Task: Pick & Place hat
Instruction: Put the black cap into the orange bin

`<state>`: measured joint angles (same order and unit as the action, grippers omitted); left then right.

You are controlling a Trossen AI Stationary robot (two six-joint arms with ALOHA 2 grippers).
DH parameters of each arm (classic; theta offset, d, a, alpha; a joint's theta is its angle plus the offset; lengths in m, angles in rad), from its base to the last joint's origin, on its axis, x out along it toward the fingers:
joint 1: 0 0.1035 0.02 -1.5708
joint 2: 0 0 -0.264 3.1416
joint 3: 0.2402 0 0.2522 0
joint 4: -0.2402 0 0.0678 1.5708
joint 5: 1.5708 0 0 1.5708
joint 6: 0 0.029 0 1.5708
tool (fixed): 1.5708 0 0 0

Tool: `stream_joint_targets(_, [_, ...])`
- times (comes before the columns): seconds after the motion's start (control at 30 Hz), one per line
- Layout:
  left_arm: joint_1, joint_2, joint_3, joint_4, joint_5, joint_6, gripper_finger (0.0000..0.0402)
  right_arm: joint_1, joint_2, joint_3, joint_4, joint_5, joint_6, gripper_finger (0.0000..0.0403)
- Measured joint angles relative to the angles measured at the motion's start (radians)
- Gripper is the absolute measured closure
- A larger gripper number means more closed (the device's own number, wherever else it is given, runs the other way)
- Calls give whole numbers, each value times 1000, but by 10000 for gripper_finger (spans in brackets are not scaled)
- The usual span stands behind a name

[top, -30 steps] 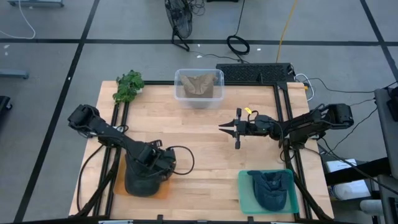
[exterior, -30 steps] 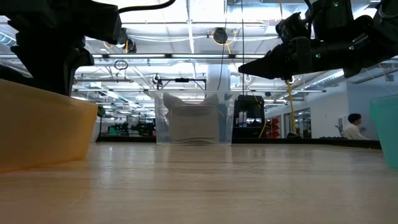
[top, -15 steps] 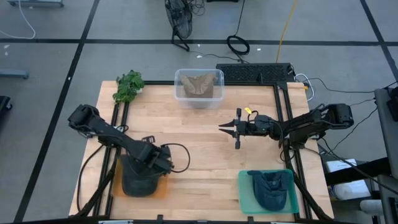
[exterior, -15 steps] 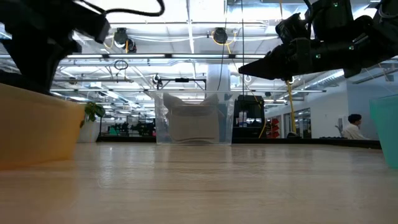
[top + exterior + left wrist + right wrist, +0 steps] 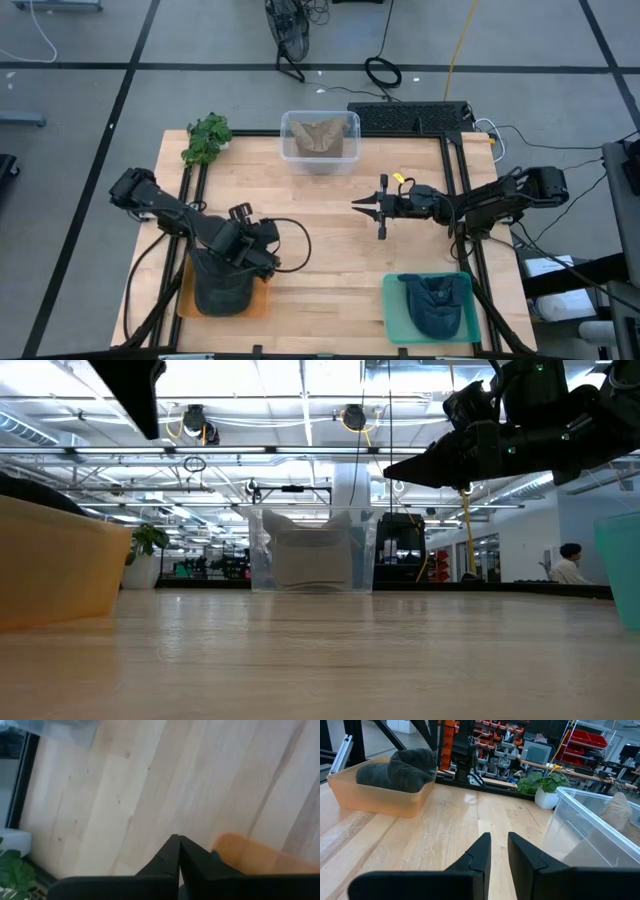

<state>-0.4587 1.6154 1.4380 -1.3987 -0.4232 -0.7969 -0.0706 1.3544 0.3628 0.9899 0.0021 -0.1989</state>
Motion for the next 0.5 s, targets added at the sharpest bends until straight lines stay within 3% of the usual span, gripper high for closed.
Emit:
stream_joint_targets(0.13, [0, 0, -33, 54, -48, 16, 396, 0, 0, 0, 0, 0, -2, 360])
stream_joint_targets(0.3, [44, 0, -159, 65, -71, 19, 392, 0, 0, 0, 0, 0, -4, 360])
stream_joint_targets(0.5, [151, 0, -341, 192, 56, 140, 396, 0, 0, 0, 0, 0, 0, 360])
